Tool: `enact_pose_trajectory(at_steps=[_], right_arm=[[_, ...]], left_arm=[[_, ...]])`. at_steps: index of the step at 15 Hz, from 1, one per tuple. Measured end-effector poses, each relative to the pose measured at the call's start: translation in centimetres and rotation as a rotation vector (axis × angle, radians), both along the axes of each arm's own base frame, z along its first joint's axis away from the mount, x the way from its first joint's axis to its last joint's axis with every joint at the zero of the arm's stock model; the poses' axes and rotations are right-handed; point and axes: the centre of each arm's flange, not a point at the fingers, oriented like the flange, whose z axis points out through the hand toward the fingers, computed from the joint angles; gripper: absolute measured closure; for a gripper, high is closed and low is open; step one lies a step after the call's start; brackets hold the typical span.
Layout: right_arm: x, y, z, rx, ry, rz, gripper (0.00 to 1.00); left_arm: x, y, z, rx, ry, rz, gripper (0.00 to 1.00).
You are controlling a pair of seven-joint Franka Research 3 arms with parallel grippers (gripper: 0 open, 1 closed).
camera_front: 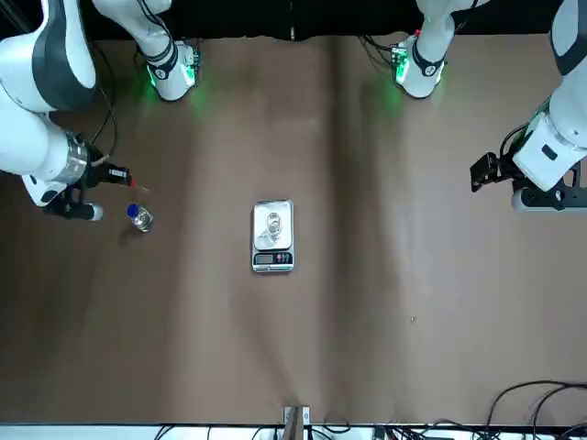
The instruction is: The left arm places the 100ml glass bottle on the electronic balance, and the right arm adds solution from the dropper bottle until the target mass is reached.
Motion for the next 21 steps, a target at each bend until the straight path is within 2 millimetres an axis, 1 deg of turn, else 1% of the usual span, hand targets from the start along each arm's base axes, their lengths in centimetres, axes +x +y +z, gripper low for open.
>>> enact_pose_trajectory(at_steps=[5,10,14,15,21], right_arm=[[-0.3,3.9,0.8,0.0,-0.005,-0.049,0.89],[-0.4,6.1,1.7,0.008,-0.014,-0.084,0.89],[-0.6,8.4,2.8,0.029,-0.024,-0.127,0.89],[-0.6,9.5,2.9,0.027,-0.025,-0.139,0.89],[-0.2,12.4,1.8,0.016,-0.042,-0.212,0.89]], left_arm=[[0.0,0.1,0.0,0.0,0.0,0.002,0.0],[0.0,0.1,0.0,0.0,0.0,-0.003,0.0],[0.0,0.1,0.0,0.0,0.0,-0.003,0.0],[0.0,0.1,0.0,0.0,0.0,-0.003,0.0],[0.0,0.1,0.0,0.0,0.001,-0.004,0.0]])
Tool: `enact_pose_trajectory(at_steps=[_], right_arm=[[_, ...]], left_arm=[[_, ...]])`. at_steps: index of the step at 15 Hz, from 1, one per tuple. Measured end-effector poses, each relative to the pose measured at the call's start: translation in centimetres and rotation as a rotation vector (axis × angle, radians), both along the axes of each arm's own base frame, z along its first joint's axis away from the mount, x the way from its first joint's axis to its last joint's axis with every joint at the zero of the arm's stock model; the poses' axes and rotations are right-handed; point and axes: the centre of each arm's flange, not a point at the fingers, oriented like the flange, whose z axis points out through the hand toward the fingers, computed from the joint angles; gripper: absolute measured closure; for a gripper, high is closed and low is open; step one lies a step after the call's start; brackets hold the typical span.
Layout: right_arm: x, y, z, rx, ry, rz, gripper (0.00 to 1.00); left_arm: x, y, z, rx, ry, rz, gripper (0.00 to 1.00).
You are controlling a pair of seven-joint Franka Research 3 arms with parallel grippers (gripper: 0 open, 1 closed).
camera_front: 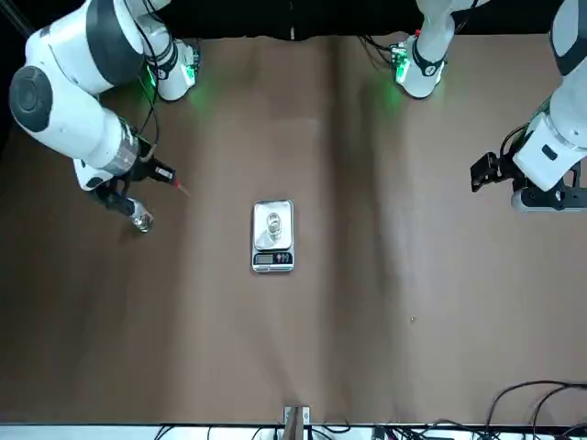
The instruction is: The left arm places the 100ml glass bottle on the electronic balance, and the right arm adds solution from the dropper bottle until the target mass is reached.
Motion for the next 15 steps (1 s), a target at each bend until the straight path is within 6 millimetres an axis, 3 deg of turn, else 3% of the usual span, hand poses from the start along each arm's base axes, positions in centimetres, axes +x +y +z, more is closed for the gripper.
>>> enact_pose_trajectory(at_steps=[4,11,15], right_arm=[[0.3,2.5,-0.2,-0.005,0.003,-0.039,0.88],[0.1,8.6,-1.5,-0.015,-0.015,-0.09,0.88],[0.3,10.7,-1.5,-0.009,-0.04,-0.128,0.88]], left_arm=[[0.0,0.0,0.0,0.0,0.0,-0.001,0.0],[0.0,-0.1,0.0,0.0,0.0,-0.001,0.0],[0.0,-0.1,0.0,0.0,0.0,-0.001,0.0]])
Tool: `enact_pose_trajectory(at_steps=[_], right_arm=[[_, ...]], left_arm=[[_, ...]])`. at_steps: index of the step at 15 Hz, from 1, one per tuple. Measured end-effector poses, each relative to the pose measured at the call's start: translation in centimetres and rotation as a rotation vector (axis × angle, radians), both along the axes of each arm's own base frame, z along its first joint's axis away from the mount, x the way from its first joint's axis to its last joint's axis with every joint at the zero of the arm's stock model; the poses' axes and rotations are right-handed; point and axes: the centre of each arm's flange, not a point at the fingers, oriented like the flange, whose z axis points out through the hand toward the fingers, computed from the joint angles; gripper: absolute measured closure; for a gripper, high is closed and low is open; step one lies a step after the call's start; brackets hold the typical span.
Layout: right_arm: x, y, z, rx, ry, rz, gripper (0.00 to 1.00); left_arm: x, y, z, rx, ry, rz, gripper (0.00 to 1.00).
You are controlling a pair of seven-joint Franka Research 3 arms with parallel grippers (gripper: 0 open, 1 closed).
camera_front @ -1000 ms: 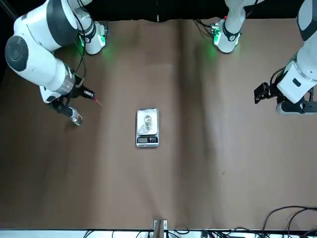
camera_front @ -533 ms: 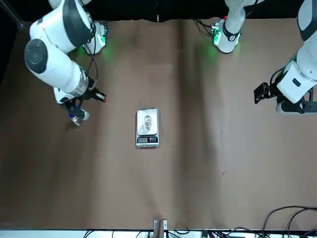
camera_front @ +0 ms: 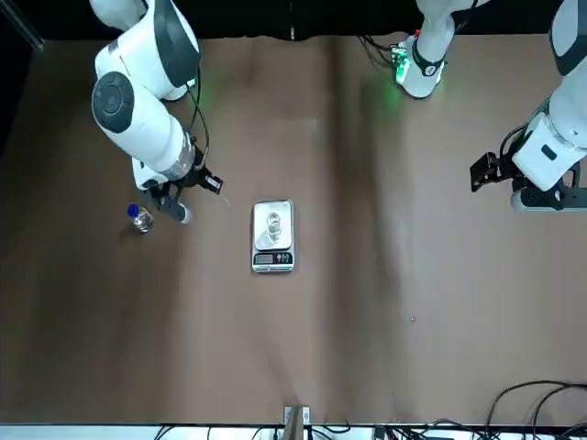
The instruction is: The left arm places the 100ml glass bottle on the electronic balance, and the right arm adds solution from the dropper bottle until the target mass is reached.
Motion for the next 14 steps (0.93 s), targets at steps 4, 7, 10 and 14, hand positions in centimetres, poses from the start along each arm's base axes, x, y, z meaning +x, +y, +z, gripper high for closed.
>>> enact_pose_trajectory(at_steps=[4,7,10,14], right_arm=[[0.3,3.3,-0.3,0.013,-0.037,-0.054,0.88],[0.3,5.2,-0.6,0.028,-0.065,-0.075,0.88],[-0.5,7.2,-1.2,0.03,-0.066,-0.078,0.88],[-1.1,9.5,-2.2,0.037,-0.077,-0.087,0.88]], left_arm=[[0.0,0.0,0.0,0.0,0.0,0.0,0.0],[0.0,0.0,0.0,0.0,0.0,0.0,0.0],[0.0,0.0,0.0,0.0,0.0,0.0,0.0],[0.0,0.0,0.0,0.0,0.0,0.0,0.0]])
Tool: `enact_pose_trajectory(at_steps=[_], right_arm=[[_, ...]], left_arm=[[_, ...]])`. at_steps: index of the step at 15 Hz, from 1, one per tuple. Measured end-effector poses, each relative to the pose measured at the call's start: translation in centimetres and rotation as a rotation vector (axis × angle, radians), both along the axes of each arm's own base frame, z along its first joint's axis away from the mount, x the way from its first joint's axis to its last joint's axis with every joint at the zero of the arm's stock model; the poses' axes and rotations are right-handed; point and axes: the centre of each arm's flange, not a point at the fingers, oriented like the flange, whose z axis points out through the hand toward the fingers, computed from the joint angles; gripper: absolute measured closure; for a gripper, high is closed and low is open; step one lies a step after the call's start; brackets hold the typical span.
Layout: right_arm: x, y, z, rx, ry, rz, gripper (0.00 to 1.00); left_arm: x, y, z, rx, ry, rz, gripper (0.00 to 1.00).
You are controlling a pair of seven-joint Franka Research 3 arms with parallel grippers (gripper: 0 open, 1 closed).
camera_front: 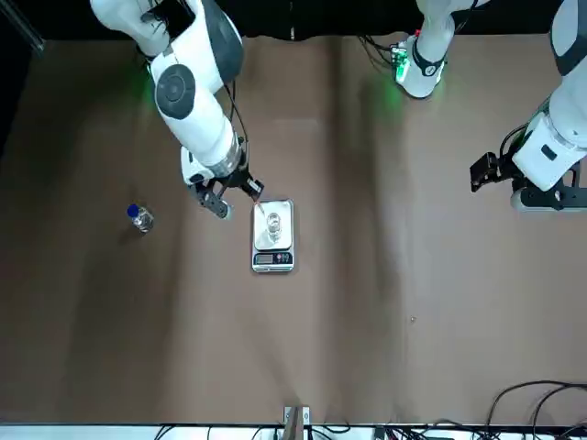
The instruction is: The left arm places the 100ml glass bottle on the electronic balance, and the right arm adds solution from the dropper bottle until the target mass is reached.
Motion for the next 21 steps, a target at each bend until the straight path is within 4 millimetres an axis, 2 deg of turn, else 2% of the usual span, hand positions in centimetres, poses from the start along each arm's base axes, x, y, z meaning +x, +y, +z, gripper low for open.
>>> enact_pose_trajectory(at_steps=[3,9,17,21], right_arm=[[-0.3,1.2,-1.1,-0.002,0.002,0.004,0.88],[0.0,1.9,-3.5,-0.023,0.016,0.011,0.88],[0.1,2.5,-5.0,-0.042,0.014,0.022,0.87],[-0.1,2.8,-5.2,-0.046,0.011,0.029,0.88]], left_arm=[[0.0,0.0,0.0,0.0,0.0,0.0,0.0],[0.0,0.0,0.0,0.0,0.0,0.002,0.0],[-0.1,-0.5,0.0,-0.001,0.0,-0.006,0.0],[-0.1,-0.6,0.0,-0.001,0.0,-0.007,0.0]])
